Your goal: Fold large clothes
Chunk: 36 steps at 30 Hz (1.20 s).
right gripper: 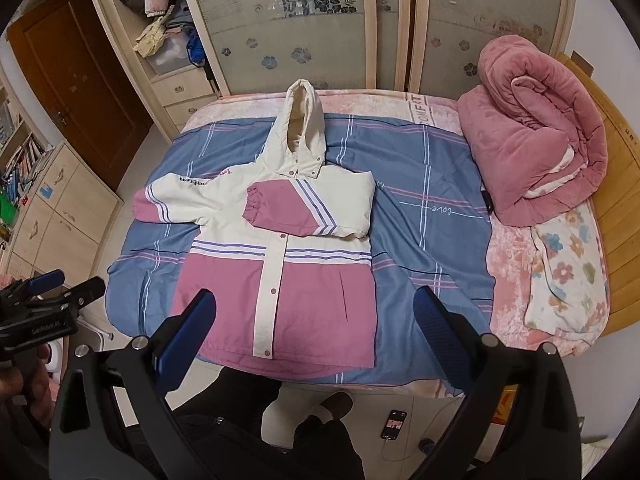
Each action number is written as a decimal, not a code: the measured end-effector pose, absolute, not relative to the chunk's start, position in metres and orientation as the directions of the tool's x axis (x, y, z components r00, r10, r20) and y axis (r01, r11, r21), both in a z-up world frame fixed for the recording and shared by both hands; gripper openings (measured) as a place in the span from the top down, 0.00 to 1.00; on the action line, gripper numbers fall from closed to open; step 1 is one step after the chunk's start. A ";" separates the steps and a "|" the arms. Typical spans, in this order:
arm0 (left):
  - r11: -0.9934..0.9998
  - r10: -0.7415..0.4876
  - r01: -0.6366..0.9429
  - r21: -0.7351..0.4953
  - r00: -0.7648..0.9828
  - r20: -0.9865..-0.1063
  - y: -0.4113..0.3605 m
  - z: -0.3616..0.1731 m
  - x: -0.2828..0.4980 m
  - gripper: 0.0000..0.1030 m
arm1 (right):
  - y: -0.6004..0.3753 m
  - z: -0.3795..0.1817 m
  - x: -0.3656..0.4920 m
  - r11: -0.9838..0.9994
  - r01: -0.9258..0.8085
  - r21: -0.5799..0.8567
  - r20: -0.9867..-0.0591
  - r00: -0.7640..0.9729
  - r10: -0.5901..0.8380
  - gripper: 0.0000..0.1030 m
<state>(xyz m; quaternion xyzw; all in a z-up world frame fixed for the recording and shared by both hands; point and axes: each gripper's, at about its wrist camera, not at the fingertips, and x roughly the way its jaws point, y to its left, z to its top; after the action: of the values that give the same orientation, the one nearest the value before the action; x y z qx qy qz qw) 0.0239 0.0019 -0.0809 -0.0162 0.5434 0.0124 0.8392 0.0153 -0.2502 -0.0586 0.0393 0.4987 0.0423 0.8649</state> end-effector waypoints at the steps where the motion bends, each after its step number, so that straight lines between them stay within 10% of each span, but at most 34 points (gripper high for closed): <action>1: 0.999 -0.006 -0.038 -0.023 0.400 -0.916 0.003 -0.086 0.031 0.02 | -0.250 -0.061 0.019 0.994 -0.030 0.109 -0.863 0.494 0.109 0.04; 12: 0.997 -0.071 0.001 -0.075 0.330 -0.941 0.027 -0.191 0.179 0.02 | -0.248 -0.076 0.070 0.994 0.044 0.096 -0.895 0.442 0.067 0.04; 31: 0.994 -0.022 0.103 -0.023 -0.009 -1.000 0.019 -0.526 0.447 0.19 | -0.232 -0.140 0.116 0.951 0.267 -0.158 -0.977 0.097 -0.190 0.04; 34: 0.995 -0.026 0.098 -0.029 -0.033 -0.999 0.016 -0.549 0.460 0.30 | -0.234 -0.142 0.115 0.936 0.304 -0.178 -0.977 0.062 -0.206 0.04; 36: 0.994 -0.048 0.096 -0.053 -0.048 -0.998 0.013 -0.557 0.464 0.56 | -0.231 -0.141 0.116 0.931 0.314 -0.185 -0.976 0.054 -0.213 0.04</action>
<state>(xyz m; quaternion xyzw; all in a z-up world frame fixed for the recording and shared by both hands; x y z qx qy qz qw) 0.4642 0.0131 -0.5570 0.0164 0.7220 -0.0522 0.6897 0.1157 -0.2314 -0.1414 0.0382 0.6632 -0.1816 0.7251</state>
